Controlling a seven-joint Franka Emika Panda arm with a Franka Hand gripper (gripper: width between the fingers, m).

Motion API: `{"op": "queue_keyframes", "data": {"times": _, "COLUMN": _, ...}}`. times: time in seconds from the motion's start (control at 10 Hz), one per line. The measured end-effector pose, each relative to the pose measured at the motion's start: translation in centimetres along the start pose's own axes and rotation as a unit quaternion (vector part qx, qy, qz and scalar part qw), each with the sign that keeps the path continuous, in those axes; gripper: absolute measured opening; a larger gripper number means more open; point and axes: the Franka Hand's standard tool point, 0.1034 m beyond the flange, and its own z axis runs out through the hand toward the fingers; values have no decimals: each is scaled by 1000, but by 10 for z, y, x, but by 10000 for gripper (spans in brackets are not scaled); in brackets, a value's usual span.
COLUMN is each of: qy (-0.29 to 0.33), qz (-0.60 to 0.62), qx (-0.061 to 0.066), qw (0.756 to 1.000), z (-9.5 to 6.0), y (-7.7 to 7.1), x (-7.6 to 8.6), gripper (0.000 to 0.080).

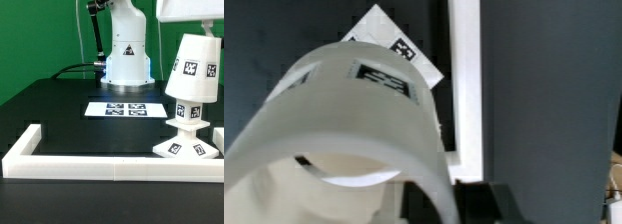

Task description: Assemble lamp

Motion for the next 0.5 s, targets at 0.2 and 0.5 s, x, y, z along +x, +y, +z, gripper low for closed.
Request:
{"op": "queue_keyframes", "data": {"times": 0.2, "qy": 4, "qz": 0, "qx": -2, "qw": 1000, "z": 12, "y": 2, "x": 2, "gripper": 44}}
{"op": "queue_keyframes", "data": {"times": 0.5, "qy": -2, "qz": 0, "qx": -5, "qw": 1000, "z": 22, "y": 3, "x": 1, "gripper": 44}}
